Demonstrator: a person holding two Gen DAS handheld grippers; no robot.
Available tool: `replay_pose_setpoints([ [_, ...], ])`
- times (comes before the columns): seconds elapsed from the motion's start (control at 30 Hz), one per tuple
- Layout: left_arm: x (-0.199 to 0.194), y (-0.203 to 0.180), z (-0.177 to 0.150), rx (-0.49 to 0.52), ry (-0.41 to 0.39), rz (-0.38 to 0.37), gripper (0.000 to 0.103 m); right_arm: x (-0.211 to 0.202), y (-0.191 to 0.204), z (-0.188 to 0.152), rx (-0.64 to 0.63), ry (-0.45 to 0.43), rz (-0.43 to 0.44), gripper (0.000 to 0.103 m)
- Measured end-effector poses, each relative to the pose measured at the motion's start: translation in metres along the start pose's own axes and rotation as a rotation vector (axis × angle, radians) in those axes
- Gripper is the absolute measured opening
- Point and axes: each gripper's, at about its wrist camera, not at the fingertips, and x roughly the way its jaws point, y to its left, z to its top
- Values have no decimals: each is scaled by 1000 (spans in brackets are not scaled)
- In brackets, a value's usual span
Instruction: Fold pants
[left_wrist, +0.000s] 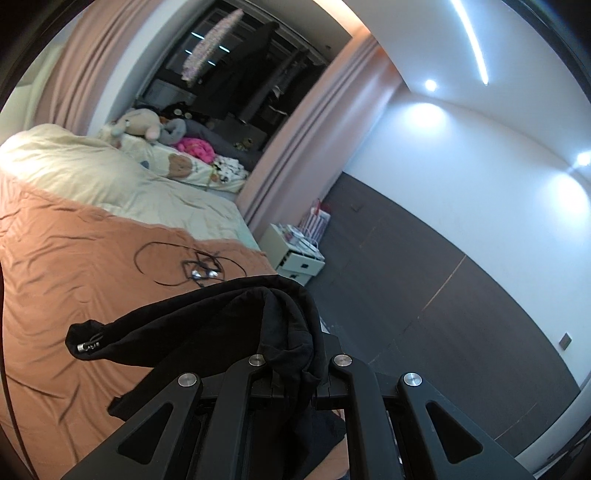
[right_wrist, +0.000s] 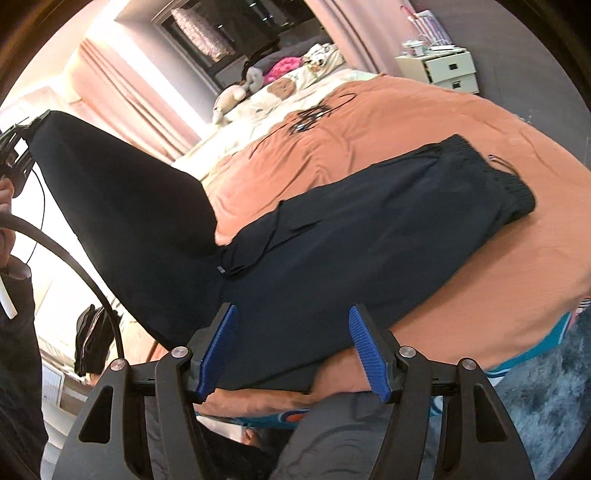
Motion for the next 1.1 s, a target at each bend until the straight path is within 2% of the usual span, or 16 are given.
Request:
replay_pose_setpoints([
  [0.1,28,-17,-3,4,33,-13,7,-18,-5,-4,20,-15,-1,75],
  [0.2,53,-31,-7,10,61,-22,7,-25,-18,-6,45,-25,-6,78],
  [0.47,129,-63,-29,34,169,-61,7,-38,-56,-4,122,-47,-13,78],
  [0.8,240,-98,-89,84,376,-124,7,-36,-92,1,197,-69,-49,78],
  [1.1,305,-130,-144,122,535,-219,7,-35,-109,0,251,-67,-83,78],
])
